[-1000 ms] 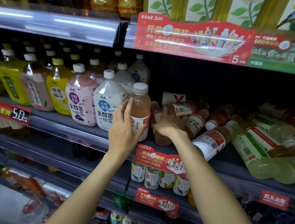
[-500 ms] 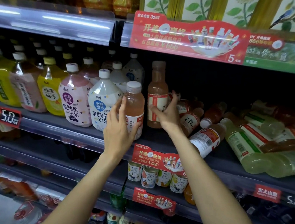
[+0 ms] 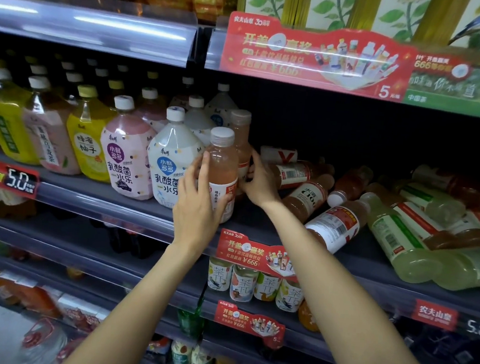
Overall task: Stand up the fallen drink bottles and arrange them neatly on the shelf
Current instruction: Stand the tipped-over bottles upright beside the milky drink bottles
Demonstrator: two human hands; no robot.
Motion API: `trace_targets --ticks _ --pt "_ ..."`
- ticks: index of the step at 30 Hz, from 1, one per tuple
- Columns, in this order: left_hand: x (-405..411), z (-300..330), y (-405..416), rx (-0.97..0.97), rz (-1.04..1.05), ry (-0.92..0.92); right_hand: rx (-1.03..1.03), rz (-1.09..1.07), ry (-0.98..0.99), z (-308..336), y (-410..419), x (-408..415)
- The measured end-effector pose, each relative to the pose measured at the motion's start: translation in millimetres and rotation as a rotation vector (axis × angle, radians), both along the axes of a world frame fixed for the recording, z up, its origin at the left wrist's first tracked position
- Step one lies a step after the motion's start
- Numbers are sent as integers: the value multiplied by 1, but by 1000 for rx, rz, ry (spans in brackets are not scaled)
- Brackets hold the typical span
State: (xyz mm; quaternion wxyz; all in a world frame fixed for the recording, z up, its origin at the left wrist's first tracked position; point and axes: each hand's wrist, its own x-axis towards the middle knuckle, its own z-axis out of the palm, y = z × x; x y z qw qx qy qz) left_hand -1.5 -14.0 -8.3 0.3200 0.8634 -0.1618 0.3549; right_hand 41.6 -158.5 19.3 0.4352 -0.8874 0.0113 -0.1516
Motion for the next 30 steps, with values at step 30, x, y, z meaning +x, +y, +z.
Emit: trace_targets --ticks 30 --pt "-8 -24 -100 205 -228 146 -1318 178 -285 25 -145 21"
